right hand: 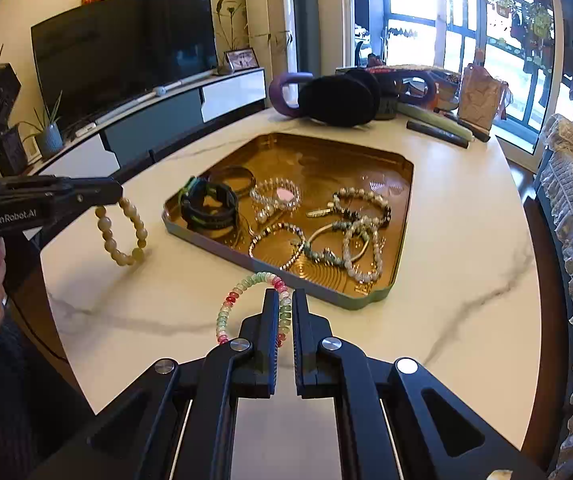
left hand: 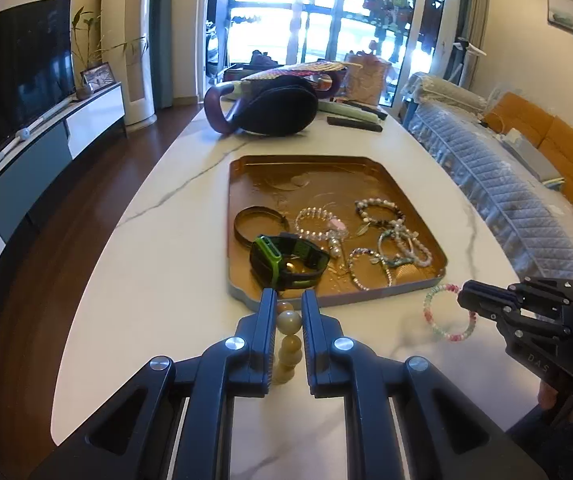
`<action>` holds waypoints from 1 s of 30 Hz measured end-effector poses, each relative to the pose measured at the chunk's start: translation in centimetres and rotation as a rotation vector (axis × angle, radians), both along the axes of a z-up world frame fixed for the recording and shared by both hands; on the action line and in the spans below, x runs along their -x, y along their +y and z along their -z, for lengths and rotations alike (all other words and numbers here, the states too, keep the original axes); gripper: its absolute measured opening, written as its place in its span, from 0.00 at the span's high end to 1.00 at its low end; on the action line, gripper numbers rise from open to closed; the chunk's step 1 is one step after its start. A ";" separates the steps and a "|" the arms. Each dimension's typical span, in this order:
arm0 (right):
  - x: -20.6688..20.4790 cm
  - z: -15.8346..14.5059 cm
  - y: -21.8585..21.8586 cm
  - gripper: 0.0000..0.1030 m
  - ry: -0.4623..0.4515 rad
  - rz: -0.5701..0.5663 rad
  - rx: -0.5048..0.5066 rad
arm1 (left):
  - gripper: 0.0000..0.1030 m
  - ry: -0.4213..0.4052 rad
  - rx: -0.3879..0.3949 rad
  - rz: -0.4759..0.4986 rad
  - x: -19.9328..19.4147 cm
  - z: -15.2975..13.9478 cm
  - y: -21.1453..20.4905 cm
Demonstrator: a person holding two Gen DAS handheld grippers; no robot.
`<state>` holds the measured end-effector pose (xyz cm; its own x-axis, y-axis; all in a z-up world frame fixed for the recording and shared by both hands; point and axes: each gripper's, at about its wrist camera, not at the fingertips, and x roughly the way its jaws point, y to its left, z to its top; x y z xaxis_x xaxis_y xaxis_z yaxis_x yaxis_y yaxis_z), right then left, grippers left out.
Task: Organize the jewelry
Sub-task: 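Release the jade bracelet from the left tool while the right tool drops the bead bracelet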
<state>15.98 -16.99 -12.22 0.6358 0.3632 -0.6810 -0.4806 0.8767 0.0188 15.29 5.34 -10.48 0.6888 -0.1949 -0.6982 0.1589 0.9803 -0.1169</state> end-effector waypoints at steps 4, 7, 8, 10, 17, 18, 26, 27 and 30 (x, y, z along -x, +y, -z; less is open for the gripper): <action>0.2 -1.1 0.2 0.95 -0.023 -0.006 -0.014 | 0.87 -0.023 0.011 0.016 0.0 -1.0 -0.4; 0.1 -2.0 0.4 0.95 -0.048 -0.002 -0.035 | 0.87 -0.053 0.021 0.025 -0.1 -2.0 -0.9; 0.1 -2.4 0.4 0.95 -0.058 0.000 -0.043 | 0.87 -0.067 0.022 0.028 -0.1 -2.5 -1.1; 0.0 -3.2 0.4 0.95 -0.076 0.002 -0.058 | 0.87 -0.095 0.034 0.030 -0.1 -3.3 -1.4; -0.7 -5.6 -0.1 0.95 -0.146 0.027 -0.106 | 0.87 -0.180 0.040 0.051 -0.7 -5.4 -2.5; -0.9 -6.0 -0.2 0.95 -0.158 0.033 -0.115 | 0.87 -0.182 0.043 0.052 -0.8 -5.5 -2.6; -3.4 -7.4 -0.9 0.95 -0.179 0.046 -0.155 | 0.87 -0.198 0.062 0.075 -2.7 -6.6 -3.3; -3.9 -7.4 -1.0 0.95 -0.175 0.047 -0.159 | 0.87 -0.200 0.060 0.077 -3.0 -6.7 -3.3; -4.6 -7.6 -1.2 0.95 -0.180 0.060 -0.153 | 0.87 -0.220 0.056 0.077 -3.7 -7.6 -3.3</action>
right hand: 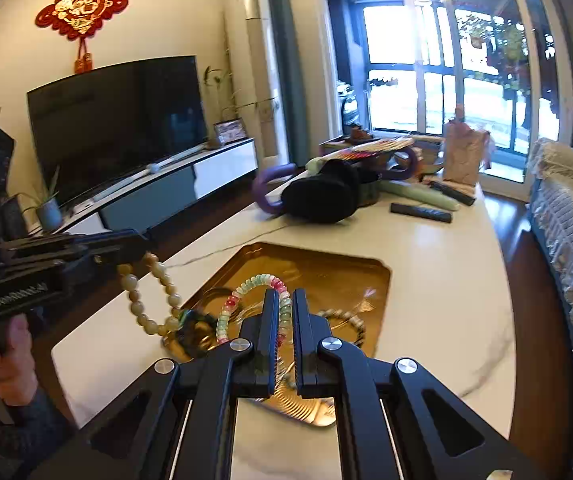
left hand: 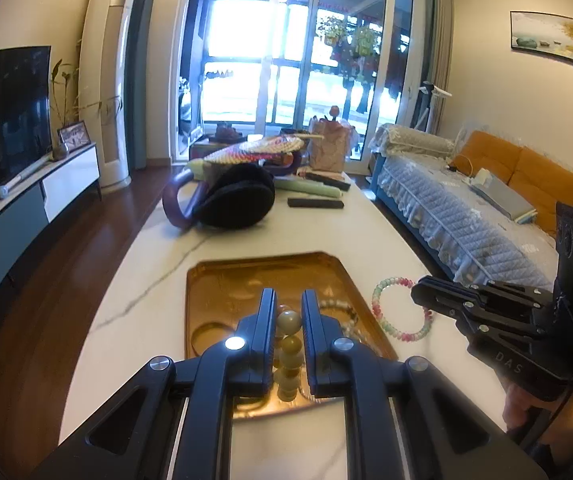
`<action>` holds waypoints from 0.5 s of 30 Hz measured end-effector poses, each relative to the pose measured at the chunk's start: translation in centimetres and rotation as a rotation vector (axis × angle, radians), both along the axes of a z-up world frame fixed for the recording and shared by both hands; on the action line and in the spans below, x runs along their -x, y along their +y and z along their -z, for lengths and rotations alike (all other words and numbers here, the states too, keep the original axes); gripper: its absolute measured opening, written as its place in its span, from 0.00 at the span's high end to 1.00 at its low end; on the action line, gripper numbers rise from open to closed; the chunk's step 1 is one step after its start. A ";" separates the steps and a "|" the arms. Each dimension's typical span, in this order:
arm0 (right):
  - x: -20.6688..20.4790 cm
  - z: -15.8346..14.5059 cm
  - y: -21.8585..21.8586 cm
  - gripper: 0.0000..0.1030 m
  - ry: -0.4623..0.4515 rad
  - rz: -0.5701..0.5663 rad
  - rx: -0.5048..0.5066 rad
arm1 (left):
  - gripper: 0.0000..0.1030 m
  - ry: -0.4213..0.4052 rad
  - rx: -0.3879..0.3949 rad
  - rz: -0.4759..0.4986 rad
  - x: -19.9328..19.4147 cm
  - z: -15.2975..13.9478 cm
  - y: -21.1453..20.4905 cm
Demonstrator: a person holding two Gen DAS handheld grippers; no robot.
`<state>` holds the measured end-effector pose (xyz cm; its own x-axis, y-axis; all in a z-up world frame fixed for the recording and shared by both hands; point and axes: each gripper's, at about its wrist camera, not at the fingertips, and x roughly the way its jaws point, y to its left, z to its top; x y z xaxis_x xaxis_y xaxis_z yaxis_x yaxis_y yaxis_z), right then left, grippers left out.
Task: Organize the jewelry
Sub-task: 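Release the jade bracelet from the left tool while the right tool drops the bead bracelet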
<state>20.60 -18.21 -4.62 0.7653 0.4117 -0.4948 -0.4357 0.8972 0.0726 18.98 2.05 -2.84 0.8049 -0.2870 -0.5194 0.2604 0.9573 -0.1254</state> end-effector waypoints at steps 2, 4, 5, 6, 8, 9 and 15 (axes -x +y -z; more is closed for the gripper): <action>-0.7 -0.4 -0.1 0.95 -0.002 -0.002 -0.003 | 0.87 -0.018 -0.004 0.001 -0.3 -0.7 -0.1; -1.2 -1.0 -0.3 0.95 -0.012 0.000 -0.015 | 0.87 -0.036 0.002 0.003 -0.8 -1.7 -0.1; -1.5 -1.4 -0.4 0.95 -0.014 -0.002 -0.023 | 0.87 -0.044 0.008 0.004 -1.1 -2.1 -0.1; -1.9 -1.9 -0.5 0.94 -0.021 0.003 -0.033 | 0.87 -0.047 0.012 0.003 -1.5 -2.4 0.0; -2.5 -2.5 -0.5 0.95 -0.028 0.007 -0.047 | 0.87 -0.046 0.028 0.010 -2.5 -3.2 -0.1; -2.7 -2.7 -0.4 0.95 -0.029 0.005 -0.055 | 0.87 -0.043 0.037 0.012 -2.8 -3.5 0.0; -4.7 -1.8 1.1 0.94 -0.019 0.007 -0.035 | 0.87 -0.017 0.042 0.016 -5.5 -2.6 -0.9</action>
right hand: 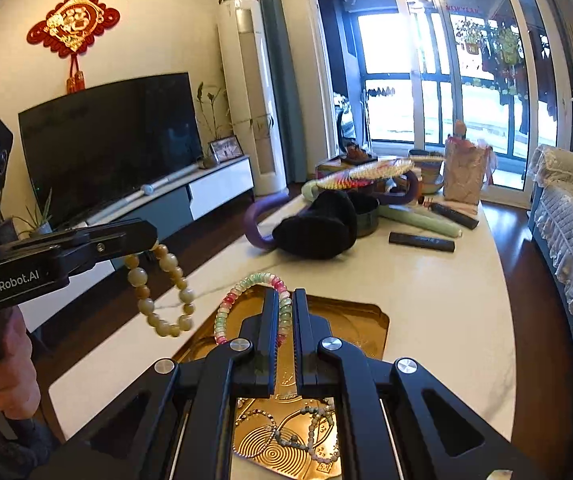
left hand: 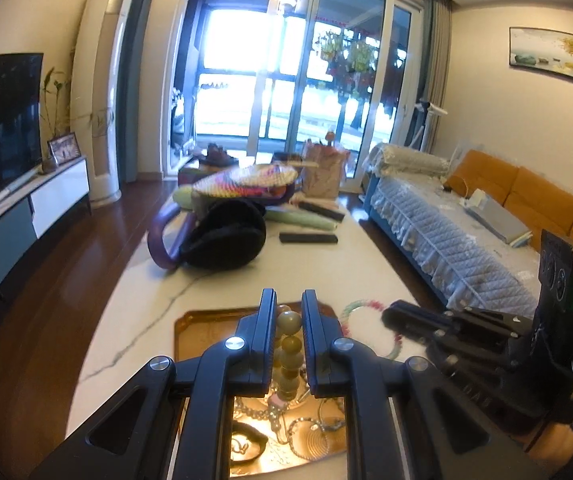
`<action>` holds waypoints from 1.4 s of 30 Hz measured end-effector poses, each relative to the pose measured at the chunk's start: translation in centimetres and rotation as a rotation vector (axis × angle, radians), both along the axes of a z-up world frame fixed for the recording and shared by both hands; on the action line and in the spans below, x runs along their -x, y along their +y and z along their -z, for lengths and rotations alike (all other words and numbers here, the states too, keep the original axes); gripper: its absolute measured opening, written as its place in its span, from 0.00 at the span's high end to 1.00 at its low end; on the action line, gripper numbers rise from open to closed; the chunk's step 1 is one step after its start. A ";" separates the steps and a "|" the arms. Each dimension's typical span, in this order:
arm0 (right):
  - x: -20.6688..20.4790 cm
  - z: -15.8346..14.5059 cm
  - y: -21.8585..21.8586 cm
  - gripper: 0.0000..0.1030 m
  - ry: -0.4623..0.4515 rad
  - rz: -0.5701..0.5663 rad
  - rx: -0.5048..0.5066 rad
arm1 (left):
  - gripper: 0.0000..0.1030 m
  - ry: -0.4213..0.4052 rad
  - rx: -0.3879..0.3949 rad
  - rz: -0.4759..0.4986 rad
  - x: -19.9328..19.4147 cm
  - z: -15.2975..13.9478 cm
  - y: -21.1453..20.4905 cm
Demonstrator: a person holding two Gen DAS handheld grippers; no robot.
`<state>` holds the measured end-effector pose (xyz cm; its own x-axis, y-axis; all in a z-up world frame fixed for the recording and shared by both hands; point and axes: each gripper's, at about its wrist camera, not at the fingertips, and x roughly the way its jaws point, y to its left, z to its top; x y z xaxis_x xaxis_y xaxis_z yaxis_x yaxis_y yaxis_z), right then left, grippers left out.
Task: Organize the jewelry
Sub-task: 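Release the jade bracelet from the left tool while the right tool drops the bead bracelet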
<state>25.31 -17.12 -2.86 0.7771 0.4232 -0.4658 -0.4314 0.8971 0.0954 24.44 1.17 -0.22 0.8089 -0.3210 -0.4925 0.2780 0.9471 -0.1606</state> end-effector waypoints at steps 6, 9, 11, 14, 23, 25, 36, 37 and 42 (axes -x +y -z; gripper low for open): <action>-2.5 4.9 1.7 0.94 0.101 -0.026 0.053 | 0.87 0.166 -0.001 -0.010 -3.7 6.4 0.2; -3.3 6.8 2.2 0.94 0.132 -0.043 0.080 | 0.87 0.220 -0.002 -0.020 -5.1 8.9 0.6; -3.6 7.7 2.4 0.94 0.145 -0.054 0.093 | 0.87 0.253 -0.011 -0.023 -5.9 10.4 0.8; -4.0 9.0 2.6 0.94 0.171 -0.064 0.115 | 0.87 0.295 -0.007 -0.021 -6.7 12.1 1.0; -4.9 12.1 3.6 0.94 0.252 -0.047 0.216 | 0.87 0.389 -0.150 -0.078 -8.0 15.3 0.0; -5.0 12.8 3.6 0.94 0.275 -0.029 0.223 | 0.87 0.399 -0.161 -0.082 -7.9 15.6 0.0; -4.3 12.3 2.8 0.55 0.302 -0.001 0.210 | 0.28 0.337 -0.246 -0.117 -5.4 14.0 -0.6; -3.9 12.0 2.7 0.55 0.293 0.000 0.211 | 0.26 0.321 -0.247 -0.114 -4.8 13.5 -0.6; -1.9 10.3 3.3 0.50 0.257 0.020 0.233 | 0.21 0.285 -0.244 -0.111 -1.8 11.2 -0.9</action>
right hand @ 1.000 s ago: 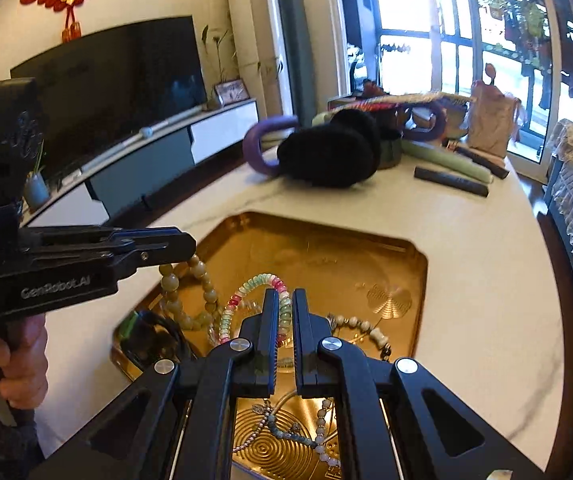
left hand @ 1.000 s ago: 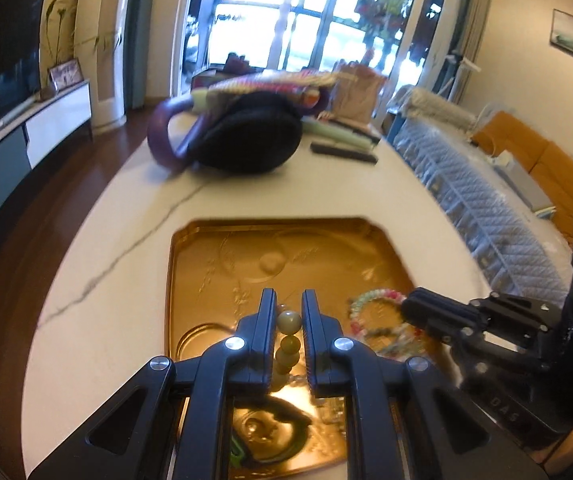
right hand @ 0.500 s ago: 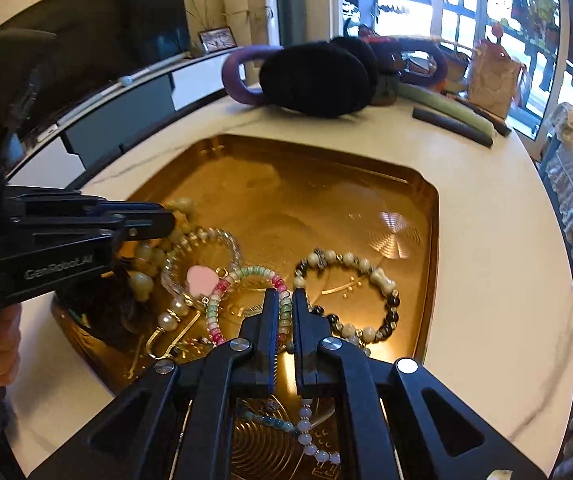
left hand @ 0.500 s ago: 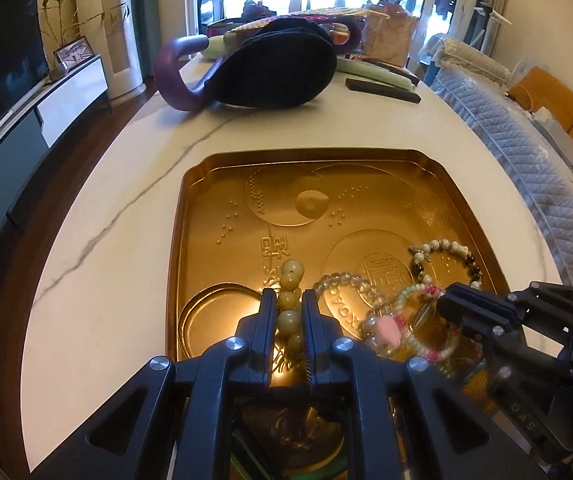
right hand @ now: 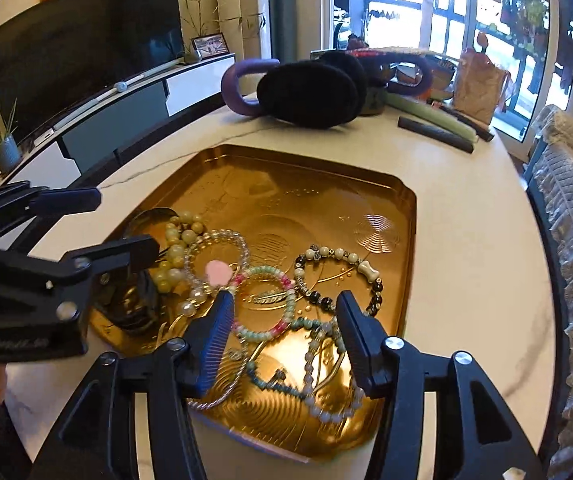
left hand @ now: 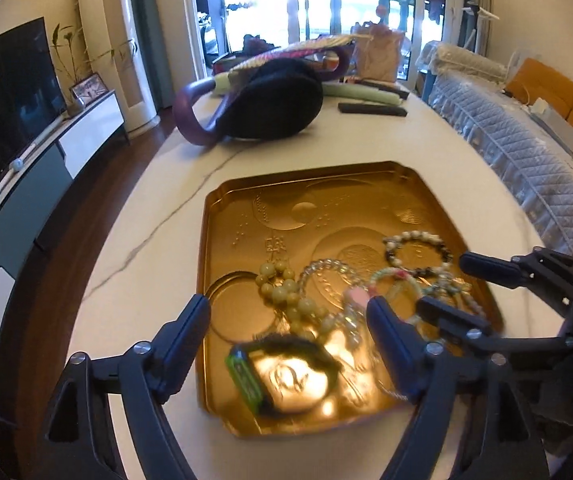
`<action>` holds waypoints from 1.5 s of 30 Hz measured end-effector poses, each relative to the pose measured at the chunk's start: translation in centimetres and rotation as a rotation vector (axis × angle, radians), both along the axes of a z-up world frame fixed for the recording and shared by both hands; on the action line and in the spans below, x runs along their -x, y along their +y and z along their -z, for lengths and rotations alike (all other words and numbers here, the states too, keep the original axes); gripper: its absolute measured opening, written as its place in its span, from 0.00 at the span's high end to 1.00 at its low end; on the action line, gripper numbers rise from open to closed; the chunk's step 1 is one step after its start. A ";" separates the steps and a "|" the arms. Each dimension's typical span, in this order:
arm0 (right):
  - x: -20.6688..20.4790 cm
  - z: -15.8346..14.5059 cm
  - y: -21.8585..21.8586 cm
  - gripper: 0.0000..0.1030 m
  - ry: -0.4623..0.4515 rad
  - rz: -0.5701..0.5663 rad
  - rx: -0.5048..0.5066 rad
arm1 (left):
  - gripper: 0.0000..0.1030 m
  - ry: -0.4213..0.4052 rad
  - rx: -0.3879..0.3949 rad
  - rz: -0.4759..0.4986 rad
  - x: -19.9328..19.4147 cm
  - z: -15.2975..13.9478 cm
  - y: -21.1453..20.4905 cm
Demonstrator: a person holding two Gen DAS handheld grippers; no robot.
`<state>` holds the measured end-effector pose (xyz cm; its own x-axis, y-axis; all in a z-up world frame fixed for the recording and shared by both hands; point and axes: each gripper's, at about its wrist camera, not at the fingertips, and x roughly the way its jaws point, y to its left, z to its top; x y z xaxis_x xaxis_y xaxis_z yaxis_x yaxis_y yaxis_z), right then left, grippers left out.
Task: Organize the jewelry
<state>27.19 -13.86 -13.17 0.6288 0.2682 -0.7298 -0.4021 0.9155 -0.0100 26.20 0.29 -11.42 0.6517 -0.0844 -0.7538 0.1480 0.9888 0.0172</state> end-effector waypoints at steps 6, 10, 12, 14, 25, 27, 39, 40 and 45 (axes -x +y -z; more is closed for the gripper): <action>4.7 -4.0 0.2 0.46 -0.049 0.004 -0.054 | 0.11 -0.087 0.065 0.022 5.1 -4.4 -0.8; 8.2 -7.0 0.1 0.34 -0.098 0.056 -0.079 | 0.02 -0.145 0.070 -0.061 8.8 -7.0 -1.1; 9.9 -8.0 -0.5 0.32 -0.103 0.095 -0.110 | 0.00 -0.155 0.092 -0.112 11.0 -7.9 -1.0; 11.6 -8.2 -1.2 0.32 -0.080 0.100 -0.156 | 0.00 -0.133 0.112 -0.121 12.8 -8.2 -1.0; 18.6 -6.4 -2.4 0.30 -0.008 0.249 -0.151 | 0.00 -0.049 -0.042 -0.169 19.6 -7.9 -3.6; 18.8 -6.2 -2.4 0.30 0.002 0.239 -0.147 | 0.00 -0.049 -0.031 -0.181 20.1 -7.7 -3.4; 18.3 -6.0 -1.1 0.26 0.012 0.255 -0.067 | 0.00 -0.024 -0.006 -0.205 19.3 -6.8 -2.6; 18.4 -5.9 -1.1 0.26 0.015 0.255 -0.071 | 0.00 -0.022 -0.008 -0.204 19.3 -6.7 -2.6; 18.4 -5.5 -1.2 0.26 0.016 0.263 -0.078 | 0.00 -0.015 -0.011 -0.201 19.1 -6.4 -2.8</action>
<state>8.76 -15.08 -7.64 0.6727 0.1524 -0.7241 -0.1496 0.9864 0.0687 7.14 -2.49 -5.07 0.6655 0.0570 -0.7442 -0.0528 0.9982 0.0293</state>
